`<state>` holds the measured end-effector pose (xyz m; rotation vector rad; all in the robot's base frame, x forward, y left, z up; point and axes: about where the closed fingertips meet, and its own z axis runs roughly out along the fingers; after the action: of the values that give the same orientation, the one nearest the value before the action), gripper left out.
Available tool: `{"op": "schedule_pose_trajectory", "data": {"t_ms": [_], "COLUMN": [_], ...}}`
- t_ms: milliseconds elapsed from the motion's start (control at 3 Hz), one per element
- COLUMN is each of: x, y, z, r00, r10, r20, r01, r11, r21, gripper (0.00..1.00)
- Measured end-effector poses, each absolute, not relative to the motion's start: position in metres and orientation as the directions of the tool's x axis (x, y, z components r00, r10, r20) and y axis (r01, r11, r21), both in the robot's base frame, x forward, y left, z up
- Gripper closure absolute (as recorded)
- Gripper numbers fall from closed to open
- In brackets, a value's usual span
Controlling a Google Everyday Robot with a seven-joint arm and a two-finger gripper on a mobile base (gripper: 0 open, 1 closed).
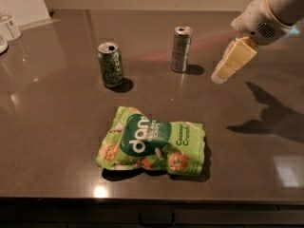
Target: Move redbull can near green rice chip bag
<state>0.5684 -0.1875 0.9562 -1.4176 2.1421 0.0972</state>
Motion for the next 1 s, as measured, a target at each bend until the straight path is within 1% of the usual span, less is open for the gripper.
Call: {"op": "schedule_pose_trajectory", "data": {"t_ms": [667,1000], "x": [0.648,0.674], "y": [-0.150,-0.133], "z": [0.944,0.938], "r00": [-0.304,-0.311], "r10": [-0.714,-0.671], "r20": [-0.631,-0.673], "r01": [-0.839,-0.837], "r11": [0.514,0.529], "r21": [-0.177,-0.141], "gripper": [0.00,0.00]}}
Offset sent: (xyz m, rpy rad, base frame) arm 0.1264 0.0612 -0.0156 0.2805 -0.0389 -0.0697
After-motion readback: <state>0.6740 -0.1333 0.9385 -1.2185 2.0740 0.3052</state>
